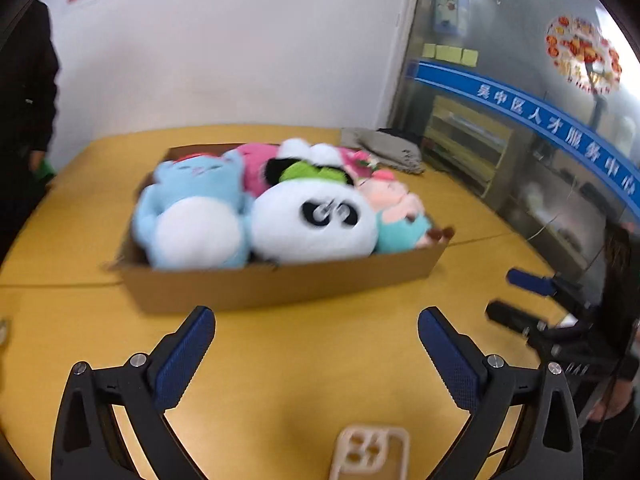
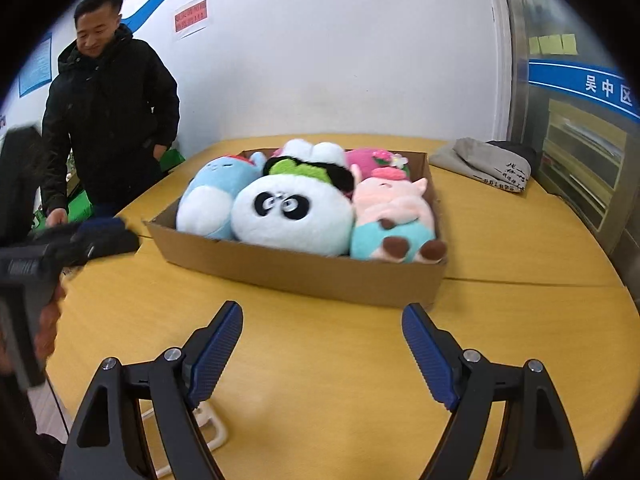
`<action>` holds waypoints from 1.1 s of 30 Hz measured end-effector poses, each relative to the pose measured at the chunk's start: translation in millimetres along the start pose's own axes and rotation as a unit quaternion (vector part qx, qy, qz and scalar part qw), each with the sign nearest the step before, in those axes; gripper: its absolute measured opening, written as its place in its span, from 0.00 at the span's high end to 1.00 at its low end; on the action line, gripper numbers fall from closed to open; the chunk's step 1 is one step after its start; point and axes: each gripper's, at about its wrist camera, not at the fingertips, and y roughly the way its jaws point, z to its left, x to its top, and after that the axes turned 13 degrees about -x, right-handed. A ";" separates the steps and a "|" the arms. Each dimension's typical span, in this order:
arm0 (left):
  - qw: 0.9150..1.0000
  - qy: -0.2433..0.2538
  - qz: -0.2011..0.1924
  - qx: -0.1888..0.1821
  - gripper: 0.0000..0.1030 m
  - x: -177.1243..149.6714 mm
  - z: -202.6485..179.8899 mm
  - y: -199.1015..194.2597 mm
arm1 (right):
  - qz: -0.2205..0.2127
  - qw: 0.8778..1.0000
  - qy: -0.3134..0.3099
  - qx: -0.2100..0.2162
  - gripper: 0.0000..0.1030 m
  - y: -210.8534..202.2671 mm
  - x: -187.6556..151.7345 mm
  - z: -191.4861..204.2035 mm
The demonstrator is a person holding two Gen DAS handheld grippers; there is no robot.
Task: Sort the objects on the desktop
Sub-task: 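Withdraw both grippers and move them toward the clear phone case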
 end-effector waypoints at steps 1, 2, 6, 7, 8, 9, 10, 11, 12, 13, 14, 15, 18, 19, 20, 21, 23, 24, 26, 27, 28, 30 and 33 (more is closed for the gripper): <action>1.000 0.001 0.000 0.008 0.00 -5.0 -3.0 -2.3 | -0.001 1.000 0.000 0.000 0.20 -4.1 -3.6 4.4; 1.000 -0.001 -0.001 0.016 0.00 -13.3 -5.5 -7.7 | -0.002 1.000 0.001 0.001 0.20 -8.1 -7.2 8.9; 1.000 -0.013 -0.008 0.025 0.00 -29.9 -5.6 -18.2 | -0.008 1.000 -0.005 -0.016 0.20 -17.1 -12.9 17.0; 1.000 -0.011 -0.008 0.028 0.00 -32.1 -7.1 -18.4 | -0.009 1.000 -0.003 -0.021 0.20 -18.7 -13.2 17.0; 0.999 -0.009 -0.007 0.030 0.00 -34.2 -8.7 -18.4 | -0.011 1.000 -0.003 -0.025 0.20 -20.0 -13.3 17.0; 0.999 -0.007 -0.006 0.033 0.00 -36.3 -10.3 -18.4 | -0.012 0.999 -0.006 -0.031 0.20 -20.9 -13.6 17.2; 0.999 -0.006 -0.006 0.033 0.00 -37.3 -11.7 -17.9 | -0.013 0.999 -0.008 -0.036 0.20 -21.9 -13.9 17.3; 0.999 -0.007 -0.007 0.033 0.00 -38.2 -12.7 -18.5 | -0.013 0.999 -0.009 -0.037 0.20 -22.7 -14.3 17.2; 0.999 -0.008 -0.008 0.034 0.00 -39.1 -13.8 -19.1 | -0.012 0.999 -0.010 -0.036 0.20 -23.1 -14.7 16.8; 0.999 -0.008 -0.008 0.034 0.00 -40.1 -14.3 -19.2 | -0.012 0.999 -0.010 -0.037 0.20 -23.3 -15.0 16.2; 0.999 -0.009 -0.007 0.034 0.00 -39.8 -14.2 -17.9 | -0.013 0.999 -0.010 -0.038 0.20 -23.5 -15.2 15.5; 0.999 -0.009 -0.006 0.033 0.00 -39.4 -14.1 -16.6 | -0.013 0.999 -0.010 -0.040 0.20 -23.5 -15.2 14.5; 0.999 -0.012 -0.006 0.037 0.00 -39.3 -13.8 -15.5 | -0.013 0.999 -0.010 -0.041 0.20 -22.0 -15.2 11.6; 0.999 -0.013 -0.007 0.037 0.00 -39.1 -13.9 -15.5 | -0.013 0.999 -0.011 -0.041 0.20 -21.7 -15.4 10.7; 0.999 -0.013 -0.007 0.039 0.00 -39.1 -14.3 -15.5 | -0.013 0.999 -0.012 -0.041 0.20 -21.3 -15.4 10.0; 0.999 -0.013 -0.007 0.041 0.00 -39.1 -14.6 -15.4 | -0.014 0.999 -0.012 -0.042 0.20 -21.0 -15.3 9.3; 0.999 -0.014 -0.007 0.041 0.00 -39.4 -15.0 -15.6 | -0.015 0.999 -0.011 -0.043 0.20 -20.4 -15.2 8.0; 0.999 -0.015 -0.008 0.041 0.00 -39.4 -14.9 -15.6 | -0.015 0.999 -0.011 -0.043 0.20 -20.1 -15.1 7.4; 0.999 -0.017 -0.009 0.040 0.00 -39.2 -15.2 -15.0 | -0.016 0.999 -0.011 -0.044 0.20 -19.4 -14.9 6.1; 0.999 -0.016 -0.009 0.039 0.00 -39.0 -15.6 -14.4 | -0.017 0.999 -0.011 -0.045 0.20 -19.4 -14.8 6.0; 0.999 -0.016 -0.009 0.038 0.00 -38.8 -16.0 -13.9 | -0.018 0.999 -0.012 -0.047 0.20 -19.5 -14.4 6.0; 0.999 -0.016 -0.010 0.037 0.00 -37.7 -15.7 -12.3 | -0.019 0.999 -0.012 -0.047 0.20 -19.4 -13.6 5.5; 0.999 -0.019 -0.009 0.031 0.00 -36.5 -14.0 -9.4 | -0.020 0.998 -0.012 -0.051 0.20 -19.0 -13.0 3.8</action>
